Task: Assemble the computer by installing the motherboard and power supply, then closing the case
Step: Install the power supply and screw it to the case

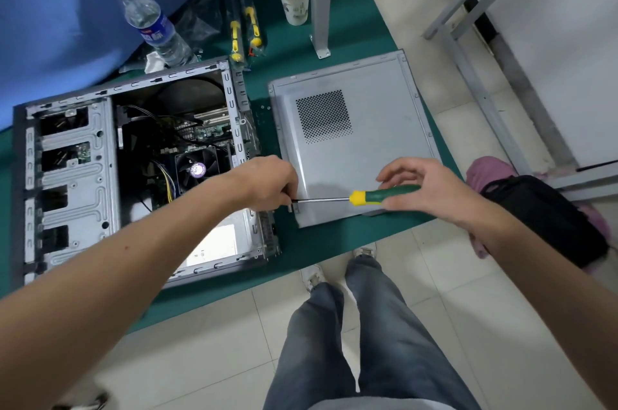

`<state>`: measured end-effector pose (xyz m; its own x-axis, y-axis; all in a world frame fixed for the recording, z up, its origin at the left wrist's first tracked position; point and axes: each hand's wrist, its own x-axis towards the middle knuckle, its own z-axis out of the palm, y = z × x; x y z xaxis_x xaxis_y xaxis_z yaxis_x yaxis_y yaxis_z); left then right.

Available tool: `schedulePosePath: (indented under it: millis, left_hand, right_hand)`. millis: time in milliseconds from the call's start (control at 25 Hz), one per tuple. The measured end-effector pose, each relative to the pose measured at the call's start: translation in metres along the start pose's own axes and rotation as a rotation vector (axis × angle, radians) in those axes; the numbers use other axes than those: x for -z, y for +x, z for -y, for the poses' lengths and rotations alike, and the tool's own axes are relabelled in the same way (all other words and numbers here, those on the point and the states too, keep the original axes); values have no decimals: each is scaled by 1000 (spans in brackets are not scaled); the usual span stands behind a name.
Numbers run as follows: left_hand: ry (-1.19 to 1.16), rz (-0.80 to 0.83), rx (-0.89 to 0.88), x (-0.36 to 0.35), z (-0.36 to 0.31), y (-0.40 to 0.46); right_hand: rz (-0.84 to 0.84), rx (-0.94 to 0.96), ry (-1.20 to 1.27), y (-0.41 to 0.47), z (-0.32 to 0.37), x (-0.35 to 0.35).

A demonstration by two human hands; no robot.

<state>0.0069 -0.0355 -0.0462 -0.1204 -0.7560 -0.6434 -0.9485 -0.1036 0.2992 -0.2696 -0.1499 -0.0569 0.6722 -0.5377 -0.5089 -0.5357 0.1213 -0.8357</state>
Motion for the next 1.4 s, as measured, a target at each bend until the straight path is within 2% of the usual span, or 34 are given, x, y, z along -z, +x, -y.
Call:
schedulePosePath:
  millis: [120, 400, 800, 1120, 1400]
  left_hand:
    - [42, 161, -37, 0, 0, 15]
    - [-68, 249, 10, 4, 12, 41]
    - [298, 480, -10, -19, 13, 63]
    - [315, 467, 6, -20, 16, 67]
    - [317, 476, 19, -14, 13, 64]
  right_hand:
    - [-129, -79, 419, 6, -16, -7]
    - [-229, -228, 757, 10, -62, -34]
    - [-219, -278, 724, 31, -74, -70]
    - [-205, -300, 706, 39, -72, -78]
    - [-148, -259, 576, 47, -68, -76]
